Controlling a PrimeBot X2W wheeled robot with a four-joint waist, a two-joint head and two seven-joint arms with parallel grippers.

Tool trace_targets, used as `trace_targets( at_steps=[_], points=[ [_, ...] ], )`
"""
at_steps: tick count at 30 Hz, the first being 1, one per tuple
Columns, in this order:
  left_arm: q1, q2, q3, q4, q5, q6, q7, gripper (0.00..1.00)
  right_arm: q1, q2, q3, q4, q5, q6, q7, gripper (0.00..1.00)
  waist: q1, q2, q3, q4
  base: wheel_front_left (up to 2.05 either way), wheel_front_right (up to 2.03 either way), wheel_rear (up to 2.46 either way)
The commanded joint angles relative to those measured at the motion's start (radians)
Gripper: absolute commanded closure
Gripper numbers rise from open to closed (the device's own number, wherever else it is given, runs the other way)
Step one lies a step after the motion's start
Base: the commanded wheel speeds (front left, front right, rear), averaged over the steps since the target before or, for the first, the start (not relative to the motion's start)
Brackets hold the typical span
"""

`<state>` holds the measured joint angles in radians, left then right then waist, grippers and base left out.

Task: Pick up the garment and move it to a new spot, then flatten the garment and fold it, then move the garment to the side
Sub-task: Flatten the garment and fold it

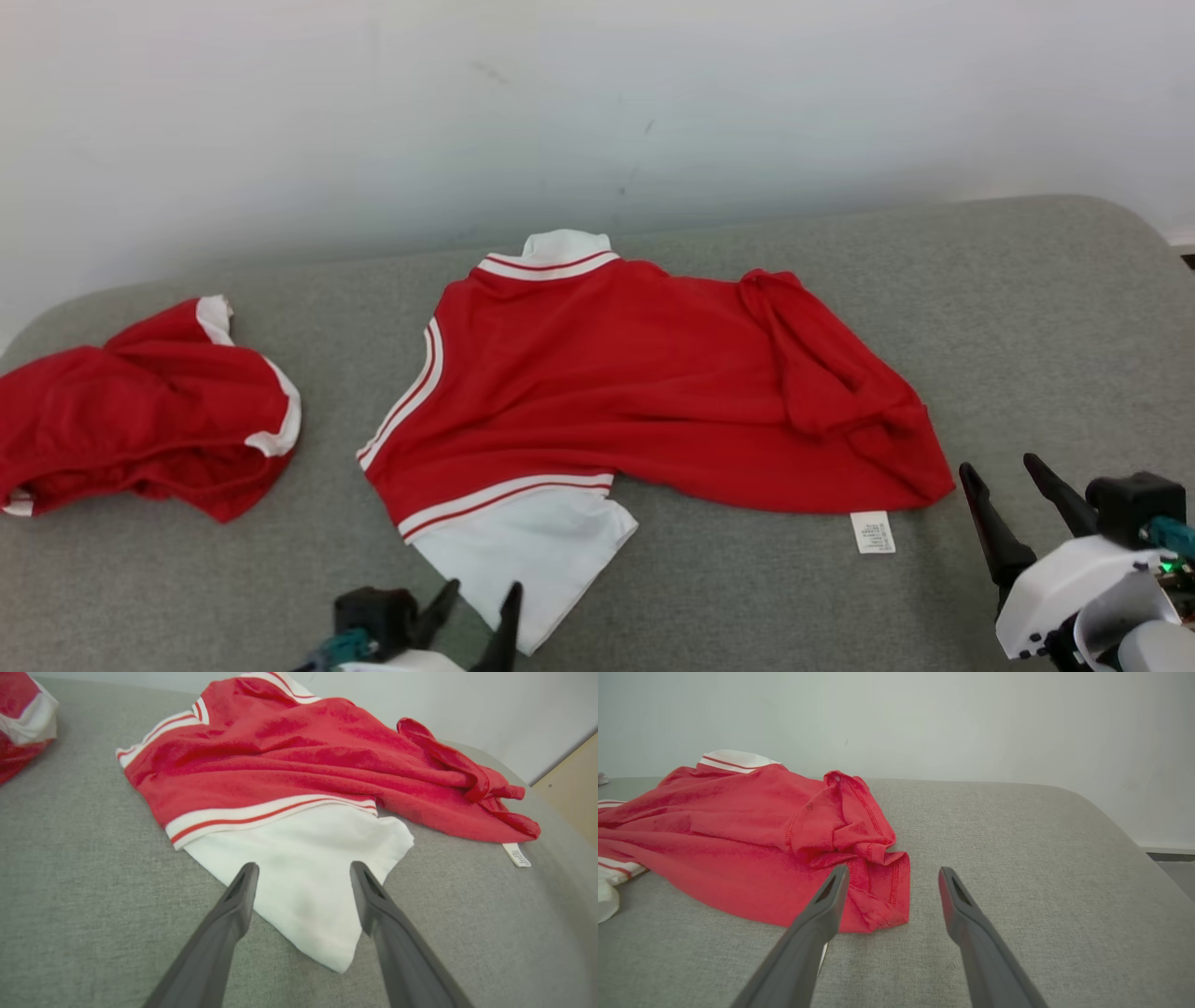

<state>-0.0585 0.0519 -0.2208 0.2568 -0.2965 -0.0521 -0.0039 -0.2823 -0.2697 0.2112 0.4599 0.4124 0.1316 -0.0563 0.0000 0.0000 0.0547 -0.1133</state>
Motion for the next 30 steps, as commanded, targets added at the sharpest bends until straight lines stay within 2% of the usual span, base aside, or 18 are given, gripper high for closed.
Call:
trace_targets(
  at_steps=[1, 12, 18, 23, 24, 26, 27, 28, 29, 30],
  points=[
    [-0.011, 0.005, -0.020, 0.006, 0.018, -0.001, 0.044, 0.00, -0.036, -0.011, 0.020, 0.035, 0.030, -0.002, 0.023, 0.00, 0.0000, 0.0000, 0.022, 0.014, 0.00, 0.00, 0.00],
    [-0.059, 0.007, -0.123, -0.013, 0.037, -0.025, 0.190, 0.00, -0.213, -0.074, 0.202, 0.263, 0.189, -0.002, 0.117, 0.00, 0.0000, 0.0000, 0.105, 0.084, 0.00, 0.00, 0.00],
    [-0.071, 0.020, -0.176, 0.008, 0.060, -0.034, 0.276, 0.00, -0.242, -0.090, 0.294, 0.338, 0.274, -0.002, 0.164, 0.00, 0.0000, 0.0000, 0.125, 0.104, 0.00, 0.00, 0.00],
    [-0.079, 0.053, -0.231, 0.037, 0.121, -0.025, 0.352, 0.00, -0.247, -0.097, 0.349, 0.373, 0.329, -0.002, 0.156, 0.00, 0.0000, 0.0000, 0.129, 0.106, 0.00, 0.00, 0.00],
    [-0.084, 0.063, -0.247, 0.049, 0.142, -0.025, 0.369, 0.00, -0.249, -0.098, 0.359, 0.379, 0.340, -0.002, 0.153, 0.07, 0.0000, 0.0000, 0.129, 0.106, 0.00, 0.00, 0.00],
    [-0.095, 0.078, -0.272, 0.066, 0.176, -0.020, 0.385, 0.00, -0.254, -0.098, 0.380, 0.388, 0.361, -0.002, 0.151, 0.40, 0.0000, 0.0000, 0.129, 0.105, 0.00, 0.00, 0.00],
    [-0.106, 0.081, -0.281, 0.072, 0.193, -0.018, 0.385, 0.27, -0.257, -0.097, 0.390, 0.390, 0.370, -0.002, 0.145, 0.51, 0.0000, 0.0000, 0.129, 0.104, 0.00, 0.00, 0.00],
    [-0.113, 0.085, -0.288, 0.080, 0.205, -0.013, 0.390, 0.57, -0.260, -0.097, 0.399, 0.393, 0.377, -0.002, 0.139, 0.58, 0.0000, 0.0000, 0.128, 0.103, 0.00, 0.00, 0.00],
    [-0.118, 0.088, -0.293, 0.089, 0.211, -0.012, 0.395, 0.82, -0.262, -0.097, 0.407, 0.395, 0.385, -0.002, 0.134, 0.69, 0.0000, 0.0000, 0.125, 0.102, 0.00, 0.00, 0.00],
    [-0.123, 0.091, -0.297, 0.096, 0.214, -0.011, 0.396, 1.00, -0.264, -0.097, 0.415, 0.400, 0.393, -0.002, 0.128, 0.80, 0.0000, 0.0000, 0.122, 0.099, 0.00, 0.00, 0.00]
  ],
)
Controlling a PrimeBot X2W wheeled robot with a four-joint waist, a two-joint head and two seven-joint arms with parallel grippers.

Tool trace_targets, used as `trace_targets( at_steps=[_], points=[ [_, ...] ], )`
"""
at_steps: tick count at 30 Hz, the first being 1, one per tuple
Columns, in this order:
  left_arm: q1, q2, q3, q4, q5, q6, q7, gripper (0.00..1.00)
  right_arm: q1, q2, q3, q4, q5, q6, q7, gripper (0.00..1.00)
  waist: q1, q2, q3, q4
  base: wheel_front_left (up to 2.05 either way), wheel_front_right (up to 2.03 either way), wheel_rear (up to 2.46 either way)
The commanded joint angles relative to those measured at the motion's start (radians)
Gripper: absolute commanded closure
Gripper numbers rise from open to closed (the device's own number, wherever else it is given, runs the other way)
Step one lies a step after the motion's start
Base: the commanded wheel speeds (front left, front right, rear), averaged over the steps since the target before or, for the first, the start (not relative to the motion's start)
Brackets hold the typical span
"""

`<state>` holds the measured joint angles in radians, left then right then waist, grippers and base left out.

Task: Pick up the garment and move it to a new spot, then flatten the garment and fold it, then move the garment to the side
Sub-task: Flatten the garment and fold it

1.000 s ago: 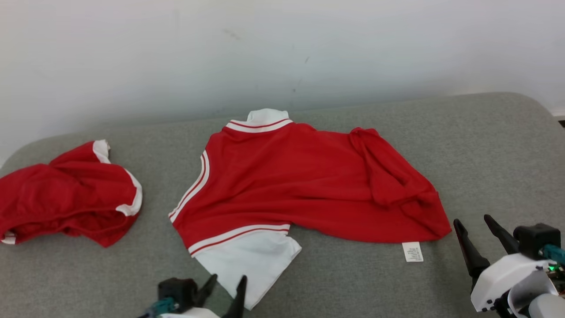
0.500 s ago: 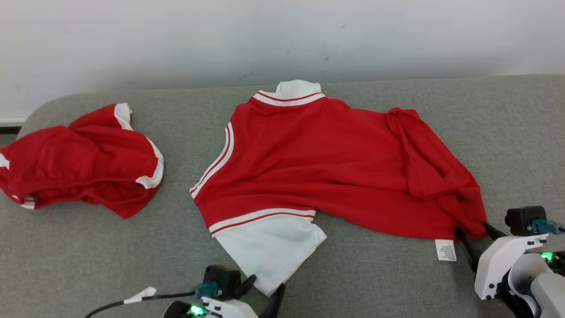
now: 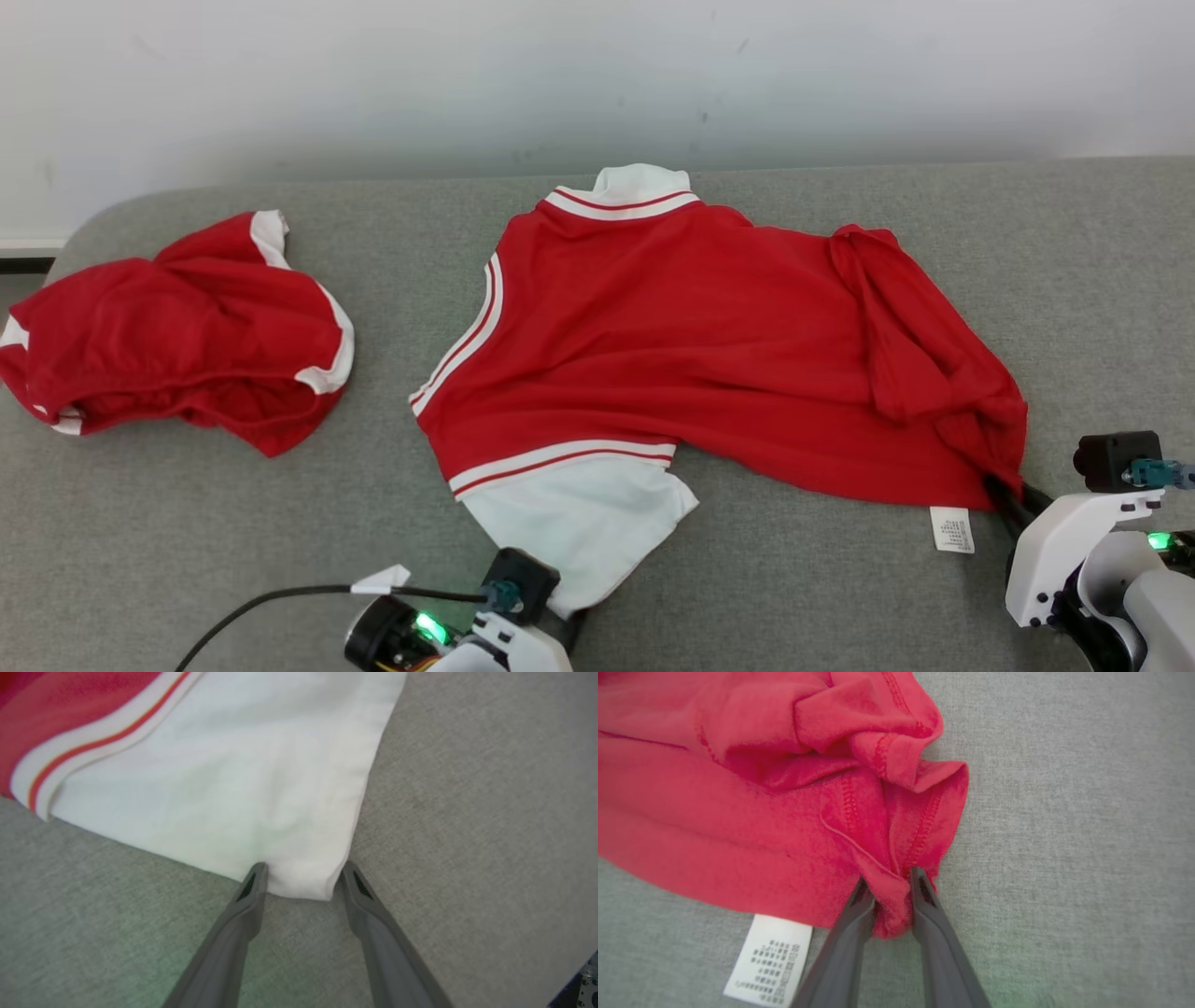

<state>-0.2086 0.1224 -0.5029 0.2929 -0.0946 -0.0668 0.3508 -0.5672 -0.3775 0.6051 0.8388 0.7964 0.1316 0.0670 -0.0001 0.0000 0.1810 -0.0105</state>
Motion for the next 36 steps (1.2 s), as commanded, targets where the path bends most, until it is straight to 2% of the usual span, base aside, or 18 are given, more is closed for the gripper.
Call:
trace_targets(
  at_steps=[1, 11, 20, 23, 27, 33, 36],
  points=[
    [0.027, 0.024, -0.018, 0.066, 0.016, 0.004, 0.046, 1.00, 0.019, 0.011, 0.029, 0.024, 0.018, -0.002, -0.002, 1.00, 0.0001, 0.0000, -0.008, -0.005, 0.00, 0.00, 0.00],
    [0.048, 0.026, 0.016, -0.005, -0.034, 0.022, -0.025, 1.00, 0.027, -0.014, 0.074, 0.010, 0.115, -0.002, -0.099, 1.00, 0.0001, 0.0000, -0.073, -0.010, 0.00, 0.00, 0.00],
    [0.047, 0.072, 0.113, -0.150, -0.096, 0.050, -0.076, 1.00, 0.075, -0.045, 0.061, -0.154, 0.299, -0.002, -0.082, 1.00, 0.0001, 0.0000, -0.127, -0.021, 0.00, 0.00, 0.00],
    [-0.031, 0.131, 0.158, -0.208, -0.089, 0.039, -0.061, 1.00, 0.041, -0.067, 0.030, -0.261, 0.396, -0.002, -0.037, 1.00, 0.0001, 0.0000, -0.113, -0.033, 0.00, 0.00, 0.00],
    [-0.168, 0.176, 0.191, -0.229, -0.083, 0.015, -0.033, 1.00, -0.037, -0.082, -0.017, -0.332, 0.471, -0.002, 0.010, 1.00, 0.0001, 0.0000, -0.059, -0.041, 0.00, 0.00, 0.00],
    [-0.449, 0.186, 0.238, -0.130, -0.154, -0.028, -0.014, 1.00, -0.223, -0.042, -0.118, -0.321, 0.608, -0.002, 0.109, 1.00, 0.0001, 0.0000, 0.052, -0.050, 0.00, 0.00, 0.00],
    [-0.549, 0.209, 0.235, -0.058, -0.150, -0.040, 0.002, 1.00, -0.304, -0.025, -0.138, -0.306, 0.634, -0.002, 0.140, 1.00, 0.0001, 0.0000, 0.092, -0.056, 0.00, 0.00, 0.00]
  ],
)
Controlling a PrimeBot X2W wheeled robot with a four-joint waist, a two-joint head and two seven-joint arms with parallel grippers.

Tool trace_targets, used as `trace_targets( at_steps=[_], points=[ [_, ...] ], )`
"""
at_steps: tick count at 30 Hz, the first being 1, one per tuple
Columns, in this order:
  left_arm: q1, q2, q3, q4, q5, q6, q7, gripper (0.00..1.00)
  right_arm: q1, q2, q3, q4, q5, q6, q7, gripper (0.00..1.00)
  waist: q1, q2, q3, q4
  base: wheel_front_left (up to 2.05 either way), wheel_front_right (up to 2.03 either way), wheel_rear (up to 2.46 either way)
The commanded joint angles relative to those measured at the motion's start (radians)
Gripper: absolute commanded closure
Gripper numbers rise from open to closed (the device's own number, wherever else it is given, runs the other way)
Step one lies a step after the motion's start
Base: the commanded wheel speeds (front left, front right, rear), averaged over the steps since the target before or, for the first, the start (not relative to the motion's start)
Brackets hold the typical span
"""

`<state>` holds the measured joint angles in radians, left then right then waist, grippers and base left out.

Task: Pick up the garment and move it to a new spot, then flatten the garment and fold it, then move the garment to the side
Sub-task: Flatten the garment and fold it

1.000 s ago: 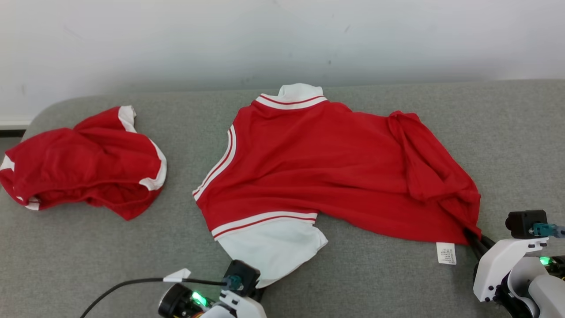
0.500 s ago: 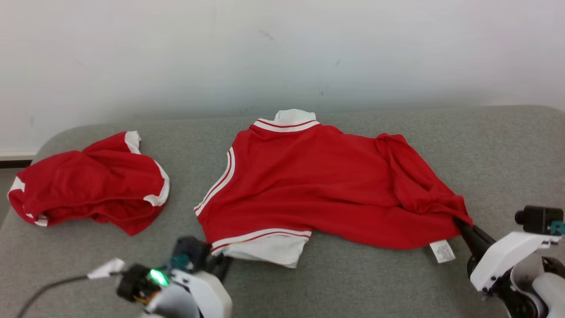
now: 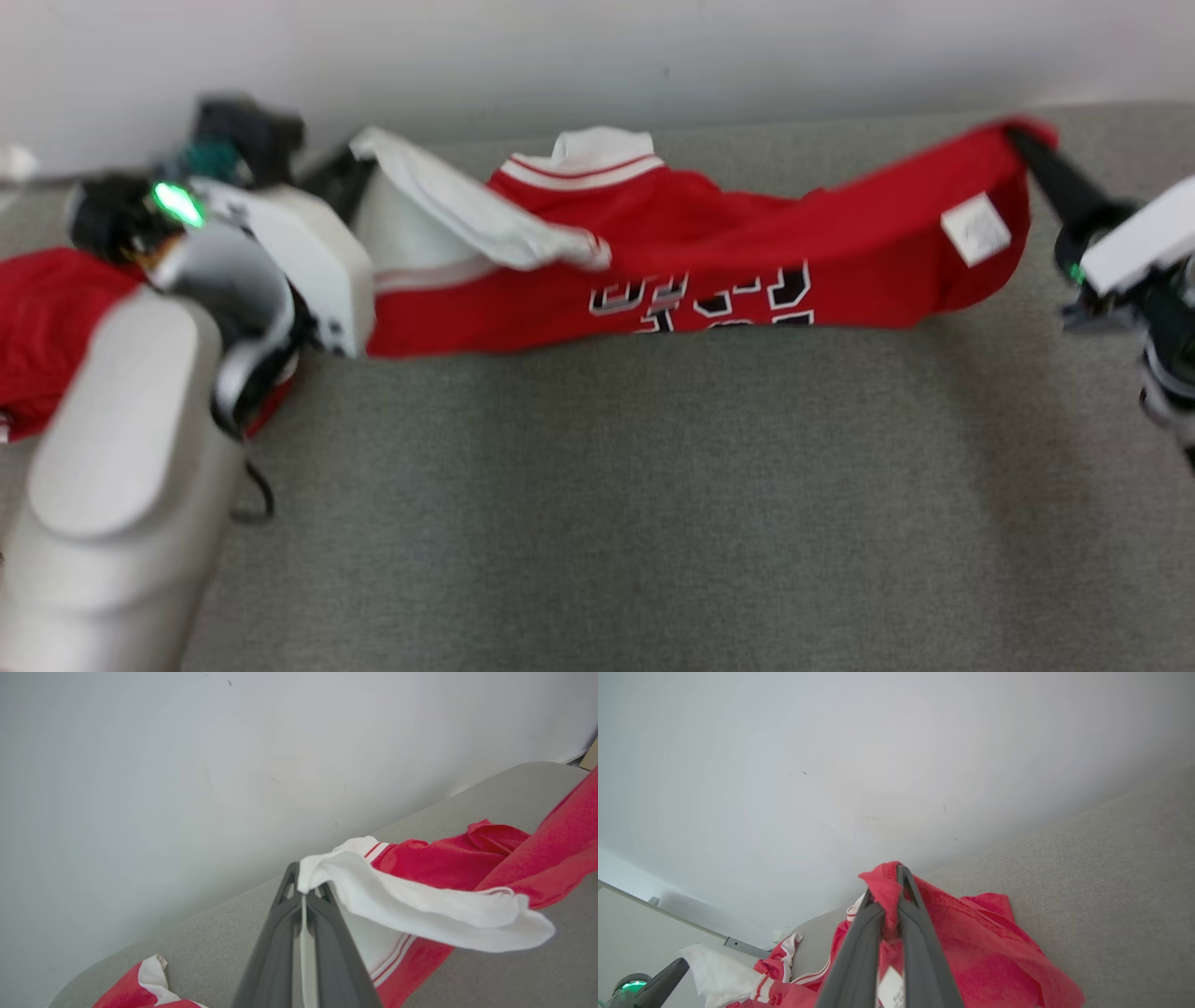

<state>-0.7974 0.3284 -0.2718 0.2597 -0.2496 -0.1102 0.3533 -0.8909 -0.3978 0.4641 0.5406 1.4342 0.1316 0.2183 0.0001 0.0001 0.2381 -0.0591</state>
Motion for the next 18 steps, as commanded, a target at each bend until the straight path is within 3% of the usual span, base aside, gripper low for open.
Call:
trace_targets(
  at_steps=[1, 8, 18],
  points=[
    [-0.017, 0.005, 0.003, 0.005, 0.002, -0.001, -0.001, 1.00, -0.017, 0.001, -0.004, 0.007, 0.001, -0.002, 0.003, 1.00, -0.0001, -0.0001, 0.055, -0.010, 0.00, 0.00, 0.00],
    [-0.386, 0.038, -0.032, 0.191, -0.016, -0.018, -0.084, 1.00, -0.312, 0.032, -0.031, 0.101, -0.018, -0.002, 0.044, 1.00, -0.0001, -0.0001, 0.199, -0.020, 0.00, 0.00, 0.00],
    [-0.800, 0.049, -0.081, 0.427, -0.014, -0.019, -0.233, 1.00, -0.645, 0.062, -0.080, 0.222, -0.099, -0.002, -0.135, 1.00, -0.0001, -0.0001, 0.303, -0.041, 0.00, 0.00, 0.00]
  ],
)
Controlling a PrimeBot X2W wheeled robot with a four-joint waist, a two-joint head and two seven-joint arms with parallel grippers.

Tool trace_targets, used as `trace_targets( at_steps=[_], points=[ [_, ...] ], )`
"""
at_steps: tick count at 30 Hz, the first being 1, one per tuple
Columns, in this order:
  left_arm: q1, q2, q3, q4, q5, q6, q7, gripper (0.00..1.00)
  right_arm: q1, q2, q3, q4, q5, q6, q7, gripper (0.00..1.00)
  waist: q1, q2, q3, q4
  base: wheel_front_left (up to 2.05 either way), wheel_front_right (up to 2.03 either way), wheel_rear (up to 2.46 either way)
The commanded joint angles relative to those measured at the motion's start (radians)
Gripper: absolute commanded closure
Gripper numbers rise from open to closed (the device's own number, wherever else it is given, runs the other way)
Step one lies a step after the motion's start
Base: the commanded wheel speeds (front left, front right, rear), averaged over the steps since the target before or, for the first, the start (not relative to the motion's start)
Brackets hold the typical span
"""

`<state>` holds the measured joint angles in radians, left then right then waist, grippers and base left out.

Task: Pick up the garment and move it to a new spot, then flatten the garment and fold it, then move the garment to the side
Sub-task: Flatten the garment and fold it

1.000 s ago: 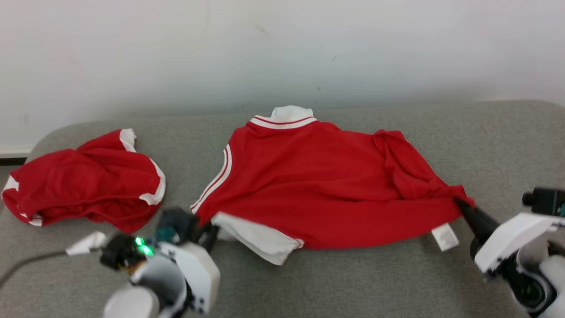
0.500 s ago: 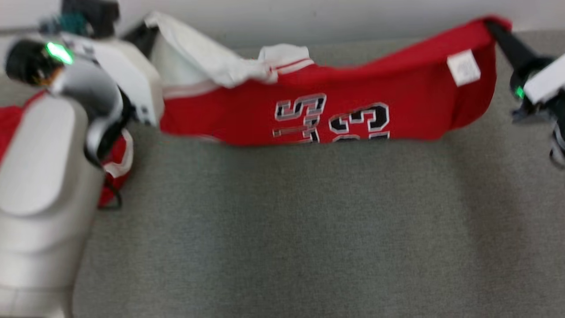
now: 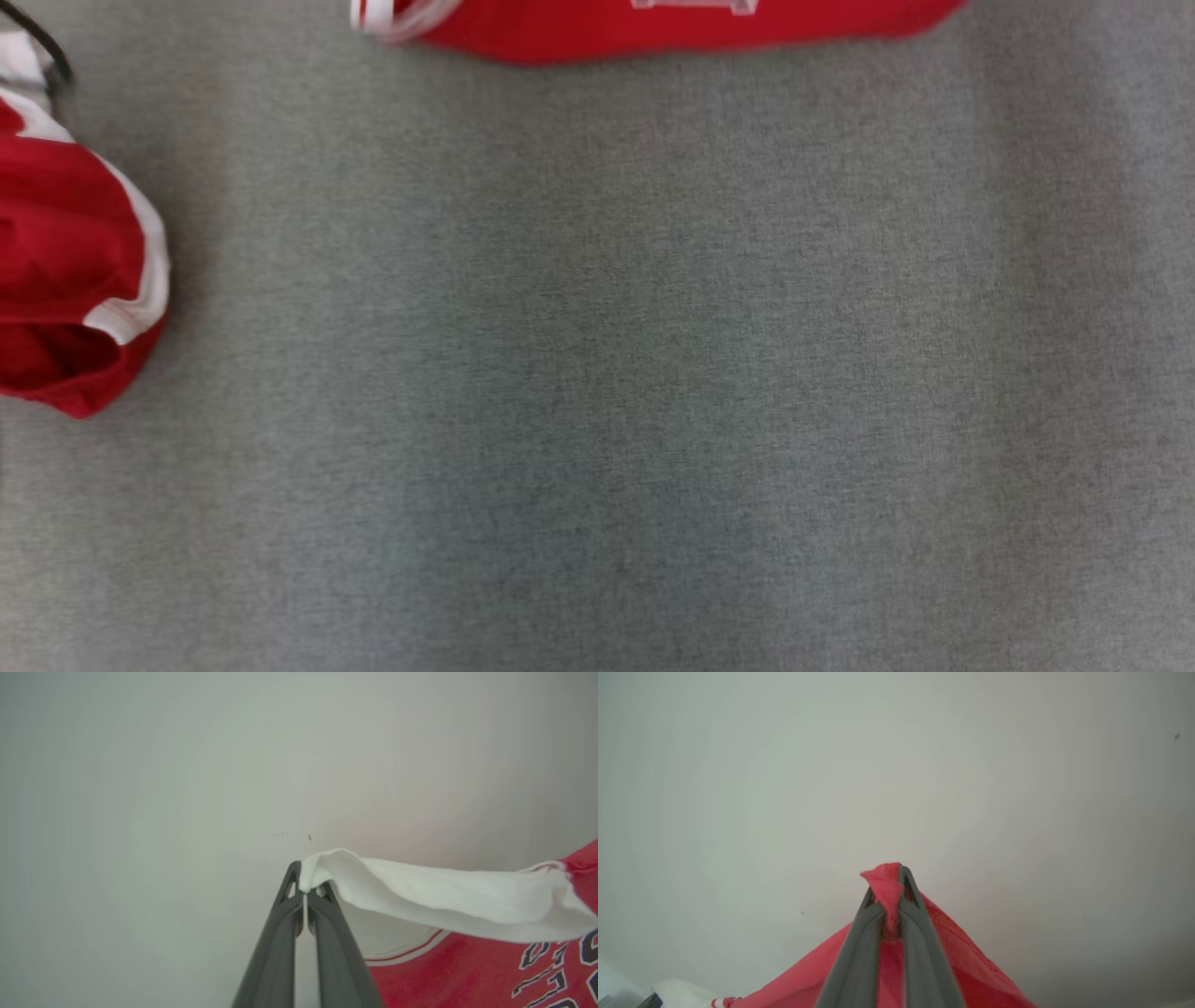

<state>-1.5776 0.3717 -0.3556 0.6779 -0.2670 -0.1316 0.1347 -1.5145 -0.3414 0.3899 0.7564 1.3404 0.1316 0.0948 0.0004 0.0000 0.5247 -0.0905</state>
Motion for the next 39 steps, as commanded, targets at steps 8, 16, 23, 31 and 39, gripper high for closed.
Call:
trace_targets(
  at_steps=[8, 16, 23, 31, 39],
  points=[
    [-0.235, 0.009, 0.001, 0.168, 0.018, 0.002, -0.118, 1.00, -0.170, 0.020, -0.035, 0.022, 0.002, -0.002, -0.135, 1.00, -0.0004, 0.0000, 0.032, -0.024, 0.00, 0.00, 0.00],
    [-0.238, -0.018, -0.044, 0.255, -0.013, 0.002, -0.137, 1.00, -0.112, -0.006, 0.022, 0.010, 0.008, -0.002, -0.113, 1.00, -0.0004, 0.0000, 0.006, -0.016, 0.00, 0.00, 0.00],
    [-0.070, -0.019, -0.131, 0.250, -0.106, 0.002, -0.094, 1.00, 0.077, -0.042, 0.122, 0.002, 0.009, -0.002, -0.040, 1.00, -0.0004, 0.0000, -0.084, -0.001, 0.00, 0.00, 0.00],
    [0.216, 0.038, -0.251, 0.133, -0.289, 0.002, 0.083, 1.00, 0.337, -0.077, 0.248, -0.031, 0.047, -0.002, 0.103, 1.00, -0.0004, 0.0000, -0.265, 0.003, 0.00, 0.00, 0.00],
    [0.548, 0.159, -0.333, -0.097, -0.494, 0.002, 0.339, 1.00, 0.601, -0.173, 0.401, -0.134, 0.075, -0.002, 0.307, 1.00, -0.0004, 0.0000, -0.435, 0.008, 0.00, 0.00, 0.00]
  ],
)
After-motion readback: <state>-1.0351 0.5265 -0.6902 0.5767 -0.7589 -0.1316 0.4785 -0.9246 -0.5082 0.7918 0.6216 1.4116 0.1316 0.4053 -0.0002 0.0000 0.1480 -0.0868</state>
